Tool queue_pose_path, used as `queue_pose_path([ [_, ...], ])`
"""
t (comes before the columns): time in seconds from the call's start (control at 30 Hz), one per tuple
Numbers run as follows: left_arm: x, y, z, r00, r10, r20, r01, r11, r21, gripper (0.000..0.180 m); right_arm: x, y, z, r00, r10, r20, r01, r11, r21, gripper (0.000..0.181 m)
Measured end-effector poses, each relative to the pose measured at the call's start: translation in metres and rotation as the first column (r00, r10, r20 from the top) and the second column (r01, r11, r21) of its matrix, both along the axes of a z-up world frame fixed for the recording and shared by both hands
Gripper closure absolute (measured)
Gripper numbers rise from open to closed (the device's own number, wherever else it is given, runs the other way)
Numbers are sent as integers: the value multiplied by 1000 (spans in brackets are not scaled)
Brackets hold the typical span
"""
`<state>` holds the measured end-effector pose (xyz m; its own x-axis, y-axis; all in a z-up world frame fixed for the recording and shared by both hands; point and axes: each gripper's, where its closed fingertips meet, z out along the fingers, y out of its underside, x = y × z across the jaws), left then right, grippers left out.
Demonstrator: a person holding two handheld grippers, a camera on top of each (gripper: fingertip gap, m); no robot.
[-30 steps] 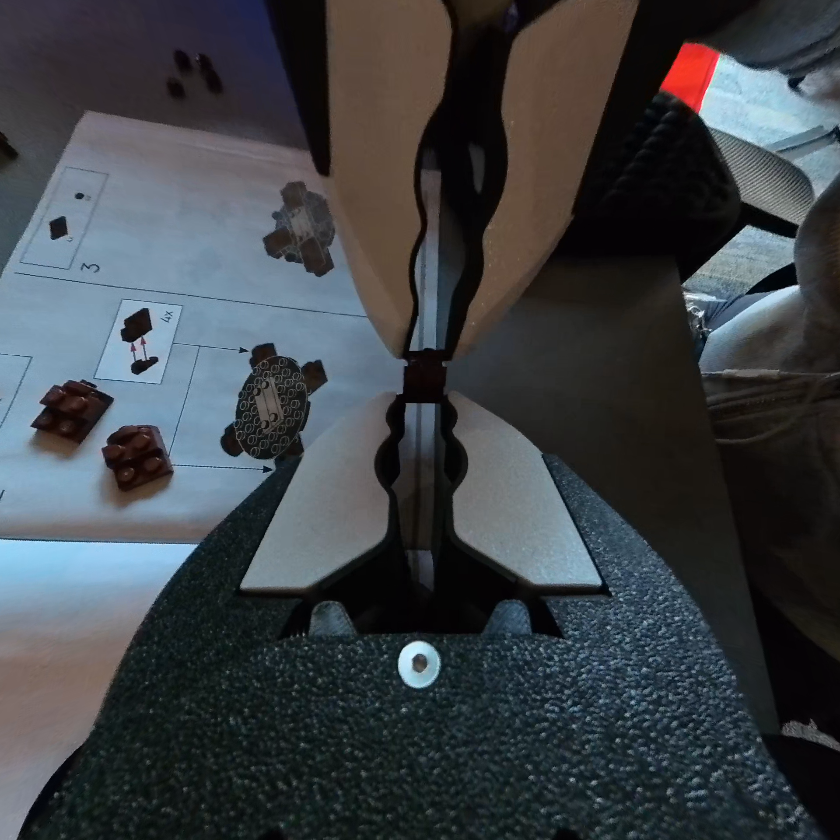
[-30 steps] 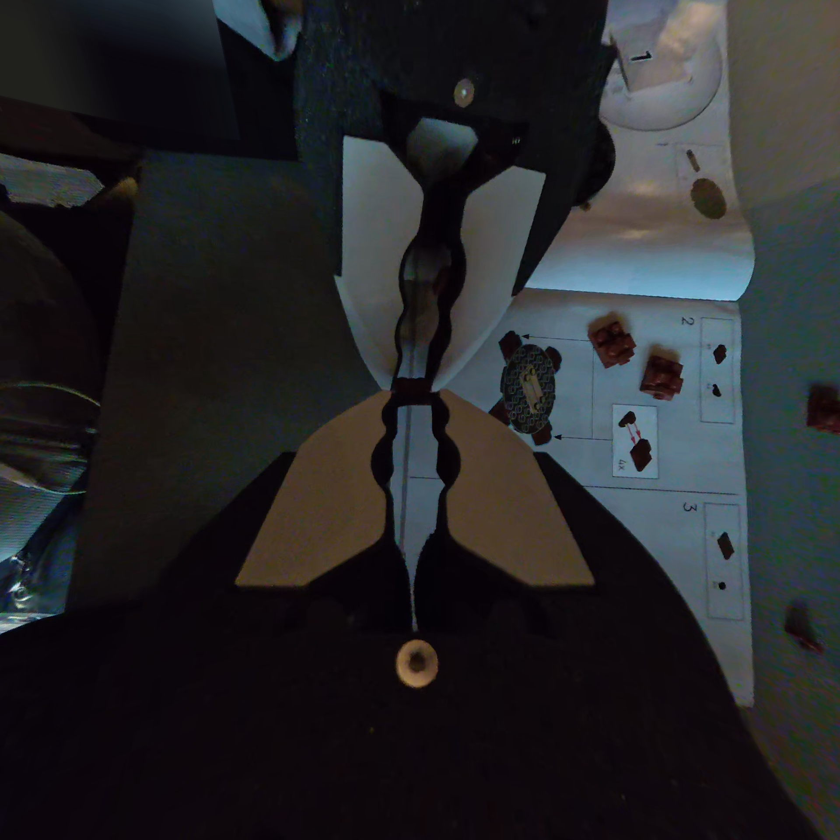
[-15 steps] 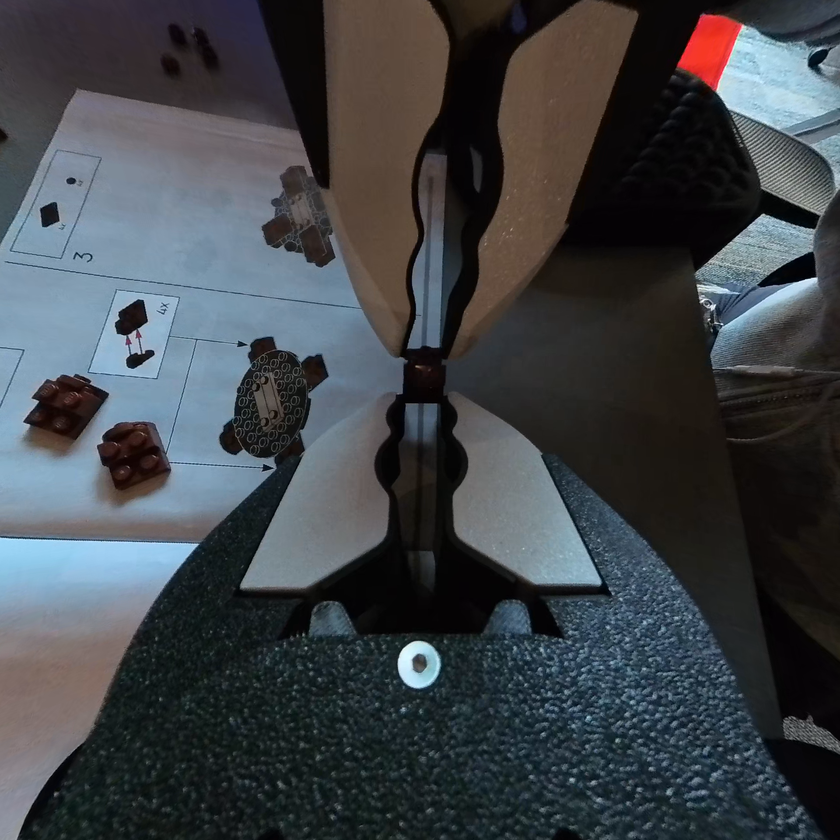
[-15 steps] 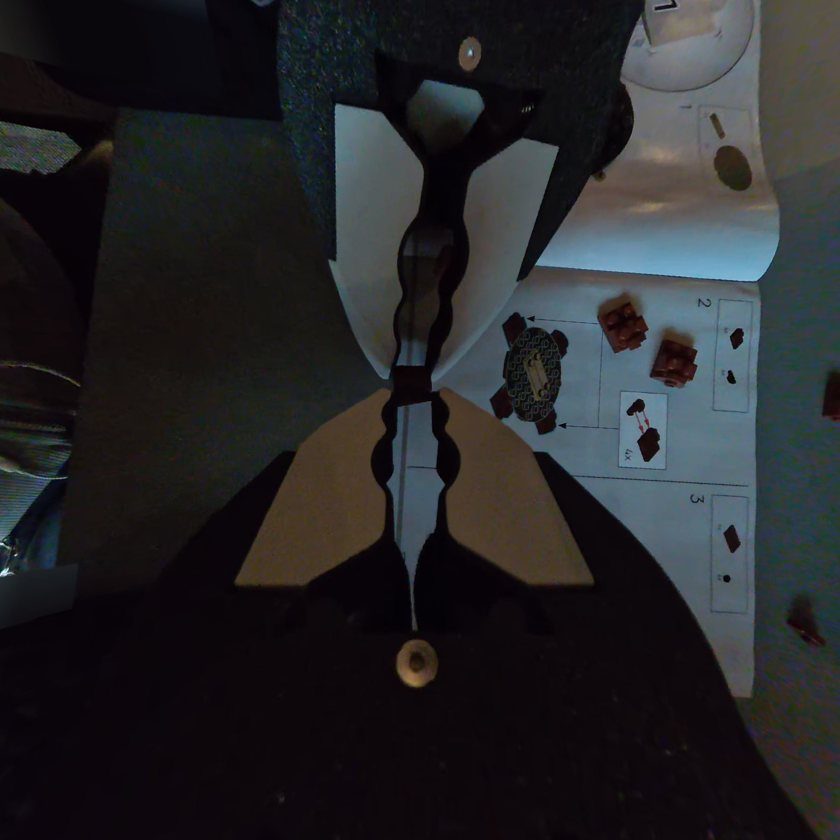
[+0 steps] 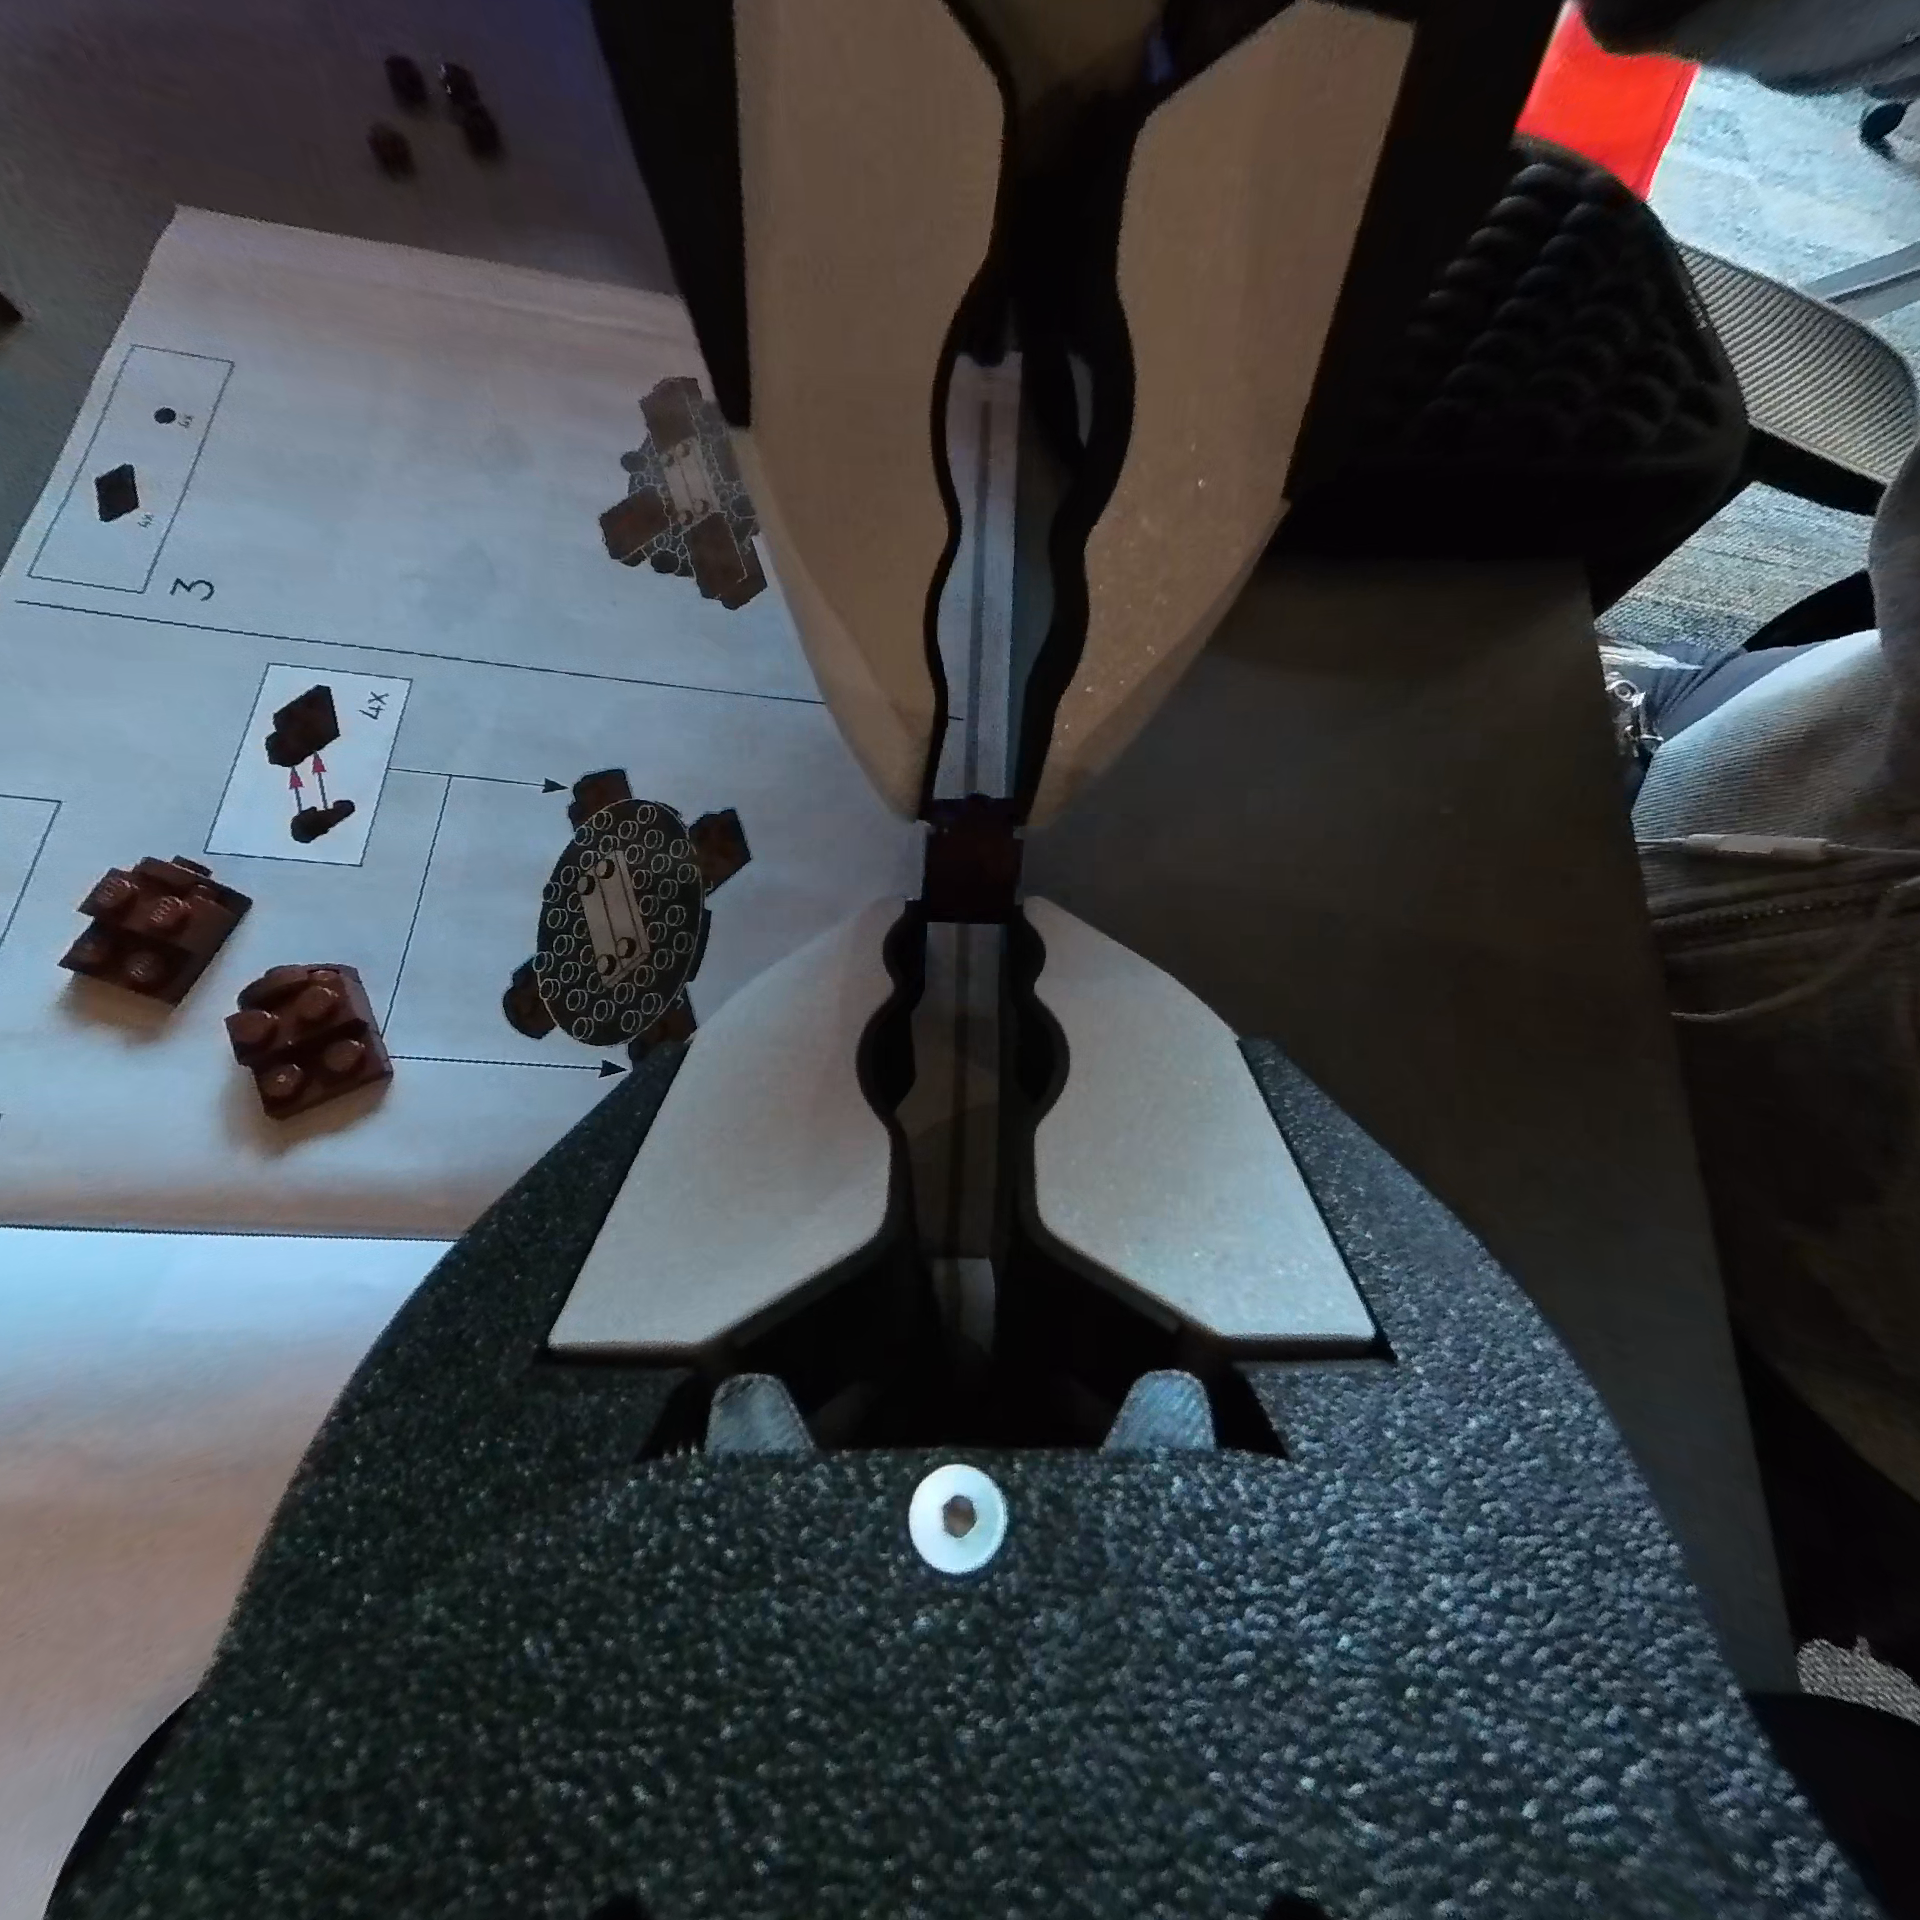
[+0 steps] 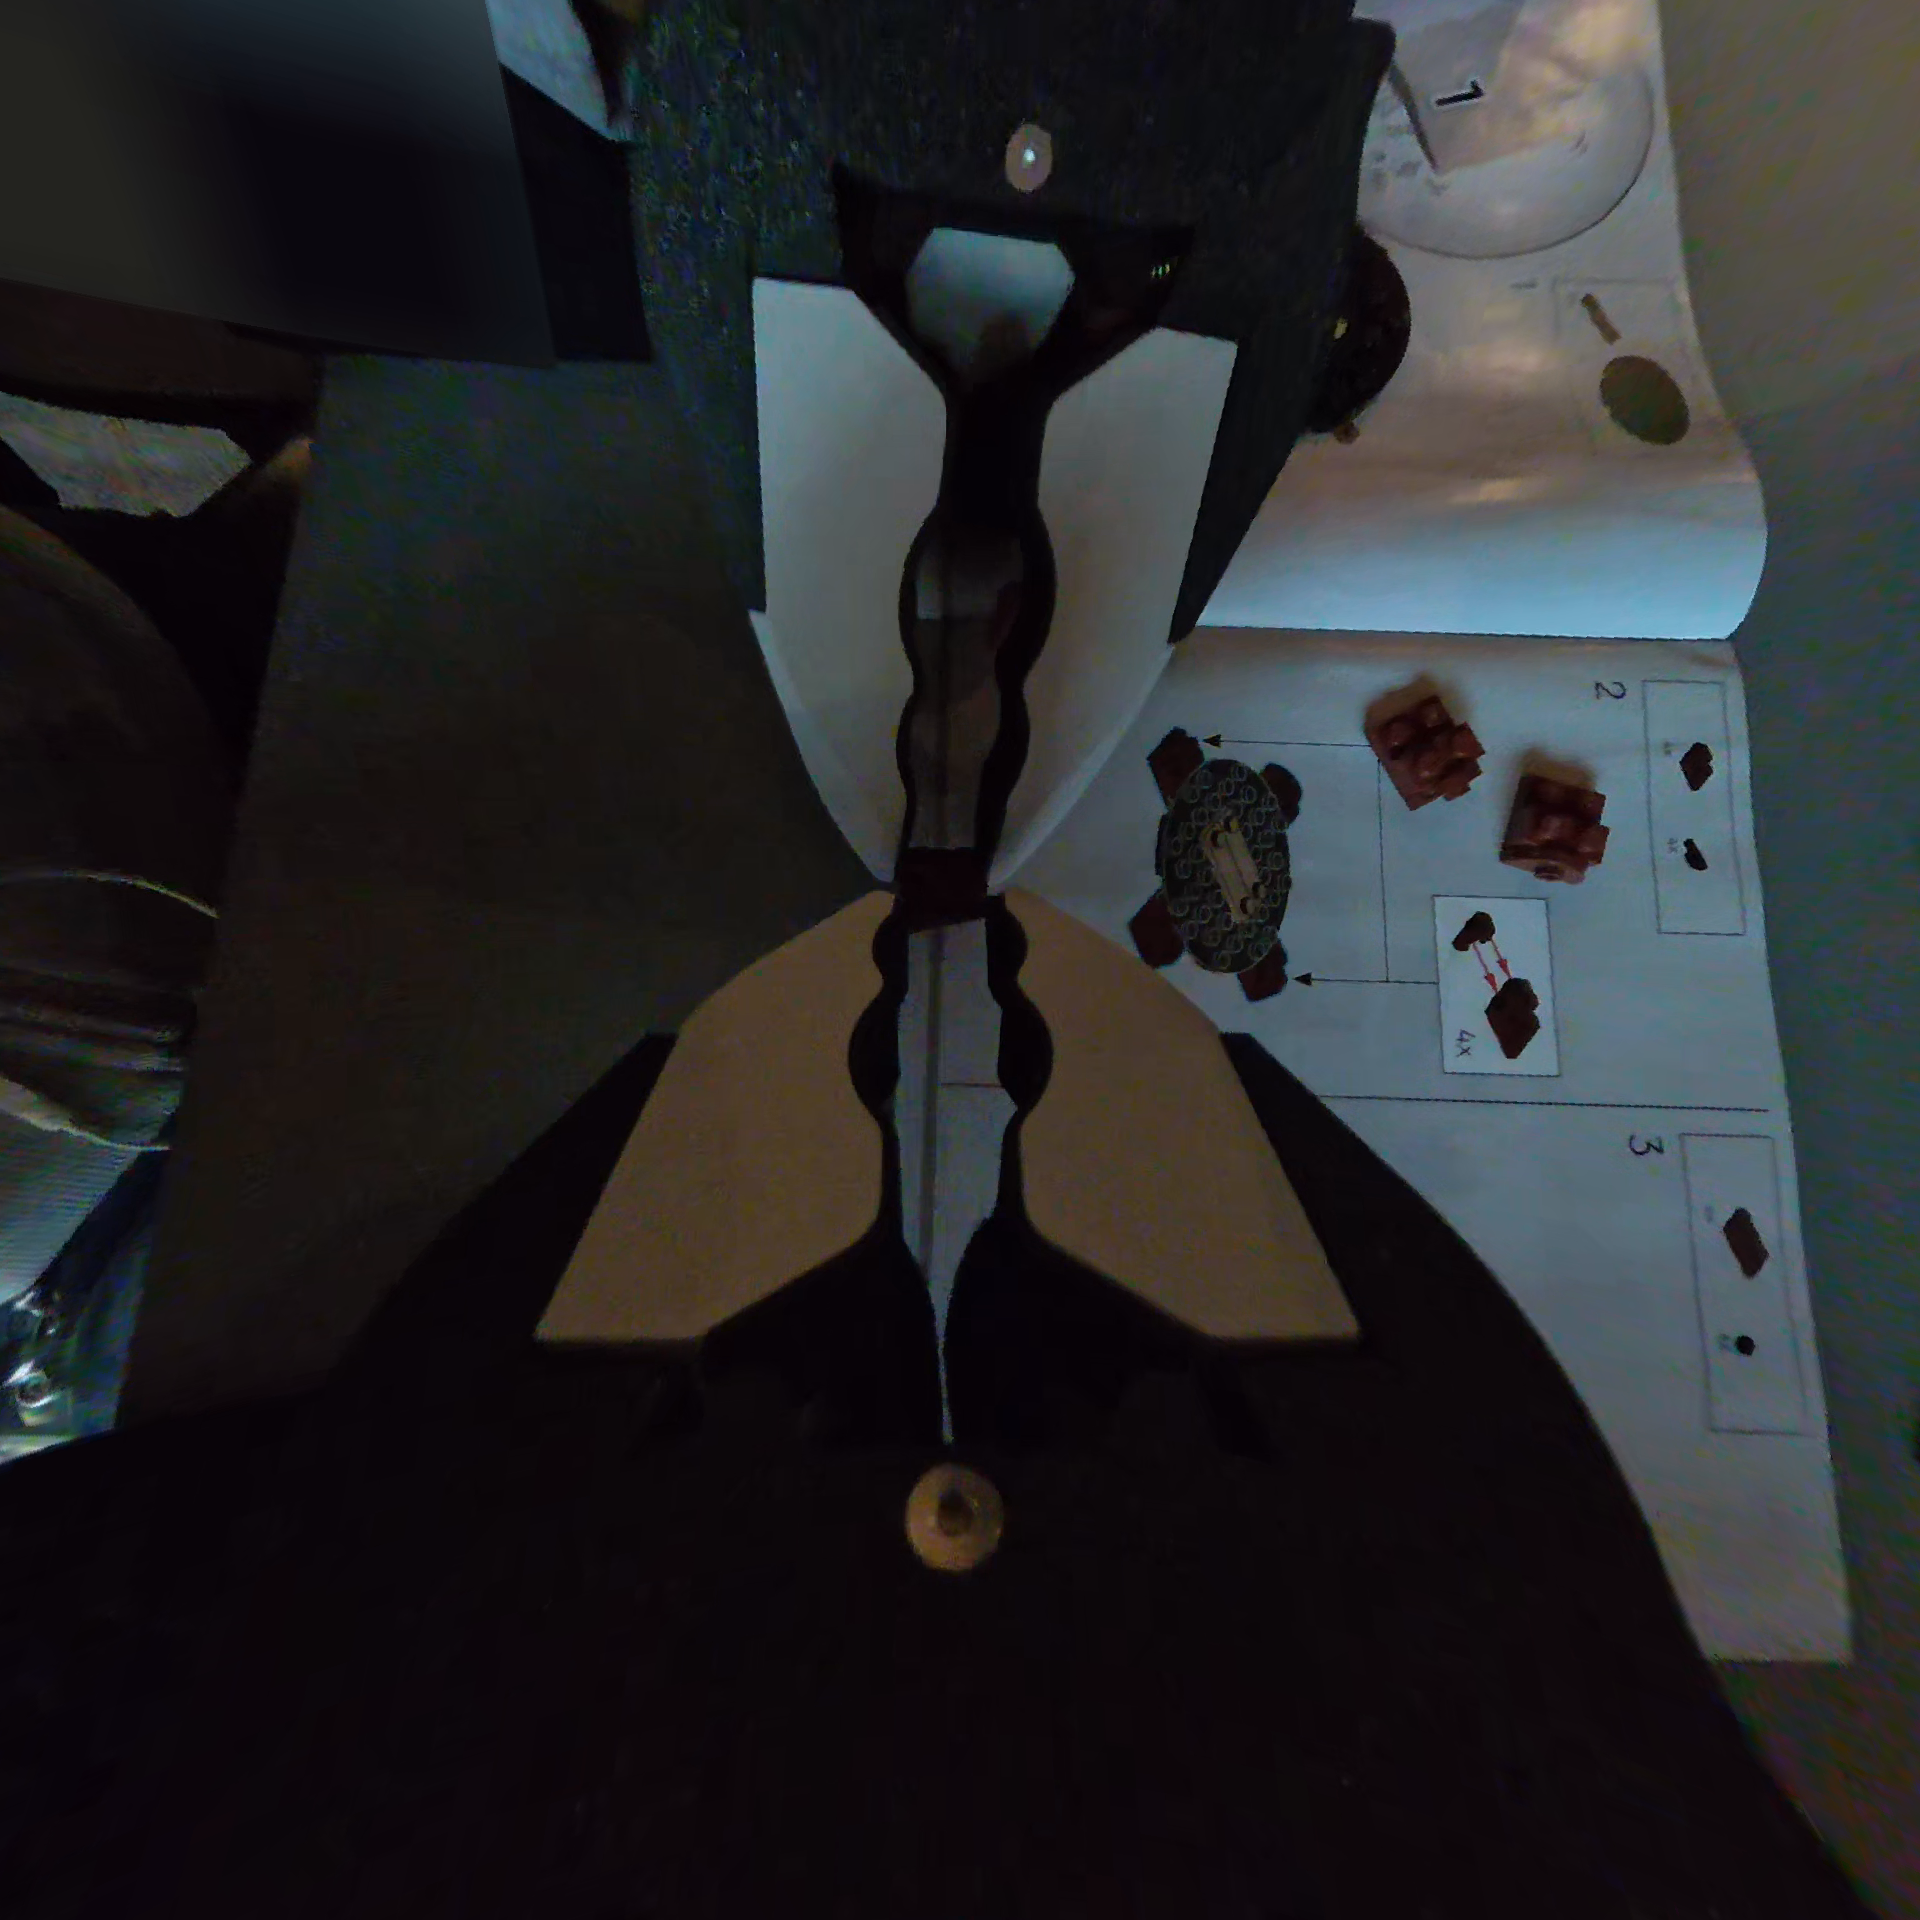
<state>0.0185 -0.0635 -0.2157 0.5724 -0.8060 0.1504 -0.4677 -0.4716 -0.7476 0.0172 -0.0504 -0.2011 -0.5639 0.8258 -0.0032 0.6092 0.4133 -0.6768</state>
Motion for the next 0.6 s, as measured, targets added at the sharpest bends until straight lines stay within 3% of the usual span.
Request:
queue_pose_path([
  [0.2,0,0,0,1000,1,1,-1,1000,-2,166,4,1,-6,1000,18,7,-19,999,37,168],
  [0.43,-1,0,0,1000,0,-2,0,1000,1,166,-3,-4,3,997,11,-77,-15,999,-52,168],
  [0.6,-1,0,0,1000,0,1,0,1000,-3,166,1,-1,-2,998,7,-63,-9,1000,-22,168],
])
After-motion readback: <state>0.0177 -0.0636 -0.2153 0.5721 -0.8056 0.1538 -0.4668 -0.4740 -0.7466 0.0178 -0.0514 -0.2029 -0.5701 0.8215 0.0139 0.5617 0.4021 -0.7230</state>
